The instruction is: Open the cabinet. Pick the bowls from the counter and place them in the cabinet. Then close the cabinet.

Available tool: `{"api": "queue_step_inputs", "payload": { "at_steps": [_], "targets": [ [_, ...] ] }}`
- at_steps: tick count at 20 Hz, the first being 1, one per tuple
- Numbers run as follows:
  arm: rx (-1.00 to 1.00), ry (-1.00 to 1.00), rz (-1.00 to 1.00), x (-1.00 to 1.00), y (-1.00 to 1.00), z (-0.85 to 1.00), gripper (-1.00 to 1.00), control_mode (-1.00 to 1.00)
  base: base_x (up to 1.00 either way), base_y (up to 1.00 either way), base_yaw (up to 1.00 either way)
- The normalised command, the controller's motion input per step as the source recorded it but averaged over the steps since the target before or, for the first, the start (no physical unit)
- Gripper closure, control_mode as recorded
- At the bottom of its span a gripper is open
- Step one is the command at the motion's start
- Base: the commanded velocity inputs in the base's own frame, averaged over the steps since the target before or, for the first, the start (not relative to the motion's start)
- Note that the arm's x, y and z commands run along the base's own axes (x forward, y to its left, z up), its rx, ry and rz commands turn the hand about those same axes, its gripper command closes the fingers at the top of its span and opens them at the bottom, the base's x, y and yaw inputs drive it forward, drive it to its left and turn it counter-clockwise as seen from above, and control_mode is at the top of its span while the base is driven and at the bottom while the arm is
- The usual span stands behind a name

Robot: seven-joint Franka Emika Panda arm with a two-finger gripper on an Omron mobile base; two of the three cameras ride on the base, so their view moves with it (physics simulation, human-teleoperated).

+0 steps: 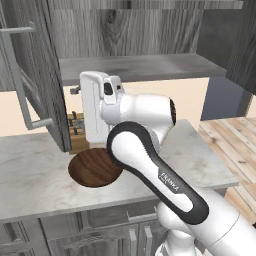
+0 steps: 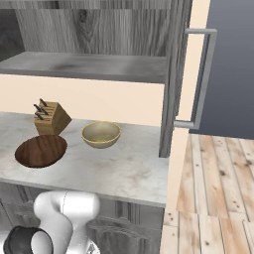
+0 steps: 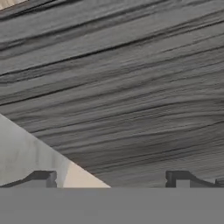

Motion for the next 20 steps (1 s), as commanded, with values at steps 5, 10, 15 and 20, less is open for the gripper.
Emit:
{"api": "queue_step_inputs", "payload": {
  "at_steps": [5,10,15,20],
  "targets": [
    [0.0,0.35,-0.21,-0.06,-0.6,0.18,-1.0,-1.0,0.0,0.0,0.0],
    [0.0,0.37,-0.24,-0.06,-0.73,0.03,-1.0,-1.0,0.0,0.0,0.0],
    [0.0,0.22,-0.21,-0.24,-0.63,-0.05,-1.0,-1.0,0.0,0.0,0.0],
    [0.0,0.11,-0.2,-0.25,-0.33,-0.2,-1.0,-1.0,0.0,0.0,0.0]
  ]
}}
